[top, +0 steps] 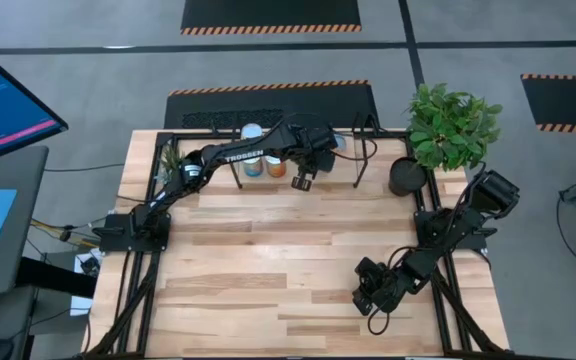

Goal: Pick and place cans onto a shelf
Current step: Put the canned corn on the shelf

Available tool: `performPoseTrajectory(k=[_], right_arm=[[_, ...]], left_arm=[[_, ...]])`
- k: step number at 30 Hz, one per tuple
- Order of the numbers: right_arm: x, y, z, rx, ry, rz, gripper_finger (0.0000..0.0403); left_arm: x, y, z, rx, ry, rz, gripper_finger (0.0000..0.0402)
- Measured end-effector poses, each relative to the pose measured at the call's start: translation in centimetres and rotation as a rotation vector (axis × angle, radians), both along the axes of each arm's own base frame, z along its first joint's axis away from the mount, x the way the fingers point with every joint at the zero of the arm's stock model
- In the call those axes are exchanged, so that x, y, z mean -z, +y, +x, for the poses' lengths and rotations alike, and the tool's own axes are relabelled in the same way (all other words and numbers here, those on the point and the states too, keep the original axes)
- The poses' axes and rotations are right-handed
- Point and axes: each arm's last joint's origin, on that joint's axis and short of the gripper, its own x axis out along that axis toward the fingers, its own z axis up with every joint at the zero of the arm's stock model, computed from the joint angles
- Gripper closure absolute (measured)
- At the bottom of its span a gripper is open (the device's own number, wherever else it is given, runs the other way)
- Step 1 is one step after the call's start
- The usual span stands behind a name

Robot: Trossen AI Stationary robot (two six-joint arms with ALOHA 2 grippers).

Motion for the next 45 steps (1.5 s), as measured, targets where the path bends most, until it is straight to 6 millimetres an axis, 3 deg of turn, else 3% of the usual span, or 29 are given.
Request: performPoseTrajectory(k=[8, 19, 23, 31, 39, 45], right_arm=[[0.0, 0.0, 0.0, -0.001, 0.000, 0.000, 0.0378], [0.0, 0.0, 0.0, 0.000, 0.001, 0.000, 0.0372], [0.0, 0.0, 0.0, 0.000, 0.000, 0.000, 0.0376], [0.0, 0.0, 0.0, 0.001, -0.003, 0.004, 0.0375], [0.0, 0.0, 0.0, -0.004, -0.002, -0.002, 0.0378], [0.0, 0.0, 0.0, -0.007, -0.001, -0.005, 0.0374]], left_arm=[[0.0, 0.1, 0.0, -0.009, -0.002, -0.003, 0.0329], [-0.9, -0.4, 0.5, -0.056, -0.072, 0.008, 0.0311], [-0.6, 0.1, 1.3, -0.068, -0.157, 0.050, 0.0315], [0.0, 0.9, 1.0, -0.054, -0.107, 0.111, 0.0346], [0.0, 2.1, 0.8, -0.074, -0.139, 0.085, 0.0381], [0.7, 2.7, 0.7, -0.074, -0.158, 0.044, 0.0387]])
